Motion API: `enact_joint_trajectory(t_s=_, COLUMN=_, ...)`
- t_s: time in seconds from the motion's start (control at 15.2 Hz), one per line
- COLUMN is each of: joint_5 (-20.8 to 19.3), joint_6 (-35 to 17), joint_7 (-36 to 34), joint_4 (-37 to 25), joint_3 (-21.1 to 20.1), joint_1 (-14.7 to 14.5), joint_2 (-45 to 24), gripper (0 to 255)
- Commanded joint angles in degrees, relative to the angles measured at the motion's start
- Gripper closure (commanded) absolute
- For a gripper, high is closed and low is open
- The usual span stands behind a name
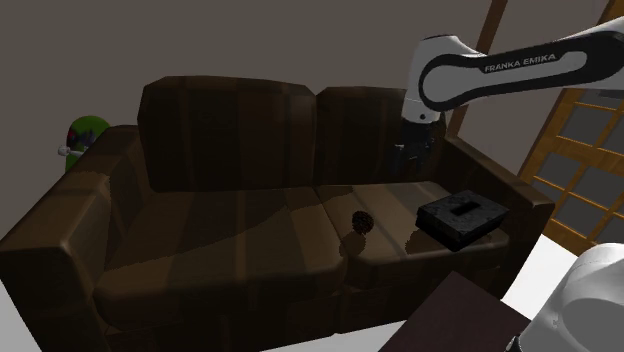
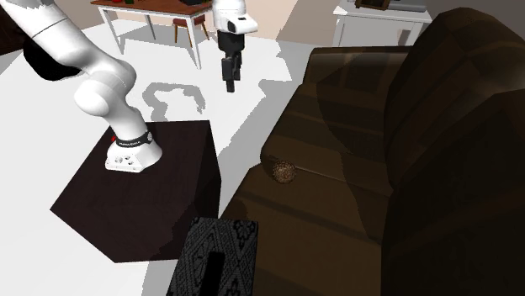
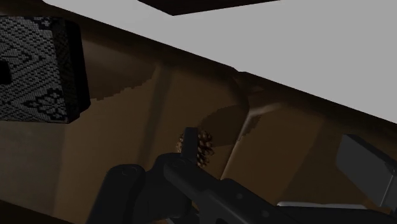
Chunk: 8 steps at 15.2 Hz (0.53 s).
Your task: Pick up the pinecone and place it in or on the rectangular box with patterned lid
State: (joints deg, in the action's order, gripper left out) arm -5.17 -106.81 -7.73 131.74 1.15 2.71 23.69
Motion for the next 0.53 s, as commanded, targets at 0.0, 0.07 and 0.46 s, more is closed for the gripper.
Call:
enact_joint_trajectory(t_s=0.0, joint_5=-0.2, joint_6=-2.7, joint_7=0.3, joint_4=-1.6, joint_3=0.8, joint_1=0.6, joint_2=-4.6, gripper=0)
enact_joint_trajectory(t_s=0.07, joint_5=-0.2, joint_6=-3.9, joint_7=0.3, joint_4=-2.2, joint_3=1.1, joint_1=0.8, joint_2=-6.7, gripper=0)
enact_joint_trajectory(t_s=0.46, joint_5=0.3, joint_6=-10.1, joint_7=0.6, joint_4=-7.4, joint_3=2.7, joint_1=1.9, joint_2=-19.3, gripper=0)
